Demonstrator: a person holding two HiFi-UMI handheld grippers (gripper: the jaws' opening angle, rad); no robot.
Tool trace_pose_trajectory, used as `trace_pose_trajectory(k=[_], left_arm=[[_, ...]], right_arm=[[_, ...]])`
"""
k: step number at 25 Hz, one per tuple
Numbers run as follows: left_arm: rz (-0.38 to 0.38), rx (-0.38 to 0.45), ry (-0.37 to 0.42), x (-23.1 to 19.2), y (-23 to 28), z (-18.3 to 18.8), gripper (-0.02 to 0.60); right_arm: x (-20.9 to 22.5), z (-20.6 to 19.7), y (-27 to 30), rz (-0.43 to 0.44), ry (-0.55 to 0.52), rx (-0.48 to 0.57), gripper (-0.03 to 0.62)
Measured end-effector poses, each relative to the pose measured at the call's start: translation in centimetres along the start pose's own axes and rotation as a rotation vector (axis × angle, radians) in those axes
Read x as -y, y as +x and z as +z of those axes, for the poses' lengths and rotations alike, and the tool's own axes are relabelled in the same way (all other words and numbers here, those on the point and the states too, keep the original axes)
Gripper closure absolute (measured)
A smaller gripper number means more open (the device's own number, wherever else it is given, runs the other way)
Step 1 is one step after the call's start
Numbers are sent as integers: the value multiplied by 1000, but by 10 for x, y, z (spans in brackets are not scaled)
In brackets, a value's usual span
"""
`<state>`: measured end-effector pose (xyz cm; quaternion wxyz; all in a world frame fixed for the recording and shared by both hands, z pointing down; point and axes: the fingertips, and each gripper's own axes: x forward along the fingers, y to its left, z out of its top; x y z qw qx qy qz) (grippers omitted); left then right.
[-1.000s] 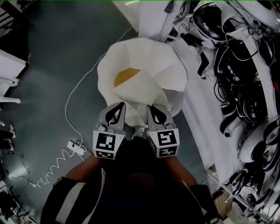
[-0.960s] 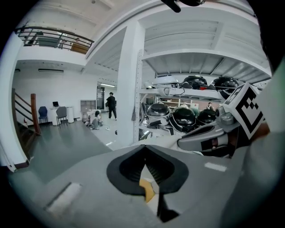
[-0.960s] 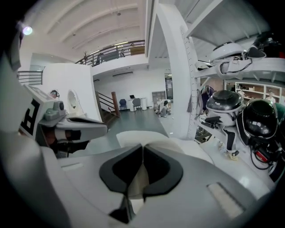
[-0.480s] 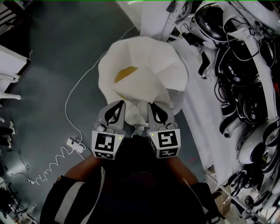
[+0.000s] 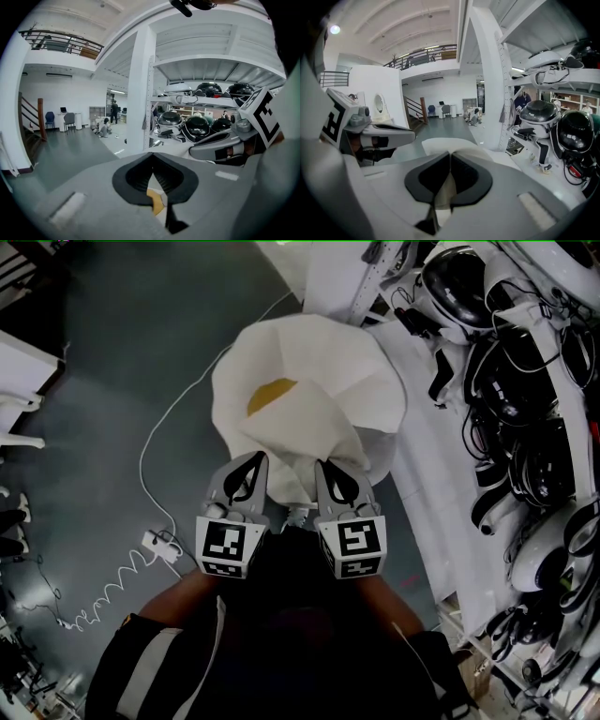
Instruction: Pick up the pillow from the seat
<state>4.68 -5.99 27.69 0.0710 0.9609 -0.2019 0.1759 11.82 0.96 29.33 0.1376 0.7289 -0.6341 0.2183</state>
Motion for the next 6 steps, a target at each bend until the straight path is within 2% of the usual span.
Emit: trace_pose_trajectory(k=[6], left_arm=[[9, -1, -9, -4, -4, -6, 577]], right_arm=[[-3, -3, 0, -3, 1, -7, 579]])
